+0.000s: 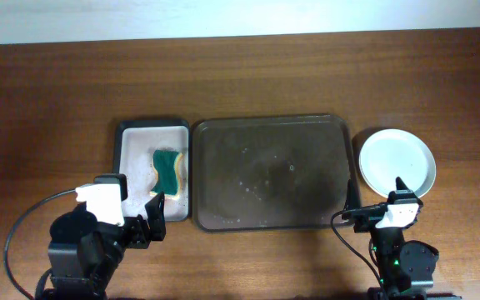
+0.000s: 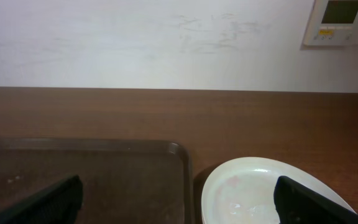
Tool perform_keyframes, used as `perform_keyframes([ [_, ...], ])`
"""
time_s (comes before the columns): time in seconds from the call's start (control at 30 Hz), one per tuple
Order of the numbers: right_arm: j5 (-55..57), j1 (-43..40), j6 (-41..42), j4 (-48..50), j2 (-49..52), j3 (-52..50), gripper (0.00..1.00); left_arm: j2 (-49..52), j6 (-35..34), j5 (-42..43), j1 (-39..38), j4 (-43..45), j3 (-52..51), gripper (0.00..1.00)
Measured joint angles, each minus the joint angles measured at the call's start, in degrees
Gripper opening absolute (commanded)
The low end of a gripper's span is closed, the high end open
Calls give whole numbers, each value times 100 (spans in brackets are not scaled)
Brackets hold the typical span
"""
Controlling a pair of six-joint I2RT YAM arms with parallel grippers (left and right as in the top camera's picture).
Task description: Clean dirty plates on tray and stack at the side
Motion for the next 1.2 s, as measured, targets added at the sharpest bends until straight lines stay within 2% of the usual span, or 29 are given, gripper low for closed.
perform_keyframes([
  [0.3, 0, 0, 0, 2, 0, 0, 99, -11, 0, -24, 0, -35, 0, 99],
  [0.43, 0, 0, 0, 0, 0, 0, 99, -308, 17, -162, 0, 87, -280, 99],
  [0.53, 2, 0, 0, 0, 0, 0, 99, -761, 20, -219, 0, 553, -901, 99],
  [0.73, 2, 0, 0, 0, 0, 0, 99, -1834, 22, -269, 0, 2096, -2441, 100],
  [1.03, 2, 0, -2, -2, 0, 0, 99, -2988, 61, -286, 118, 5058, -4295, 100],
  [1.13, 2, 0, 0, 0, 0, 0, 99, -3001, 234, -306, 160, 5097, -4398, 99],
  [1.2, 2, 0, 0, 0, 0, 0, 99, -3005, 365, -304, 162, 4809, -4400, 99],
])
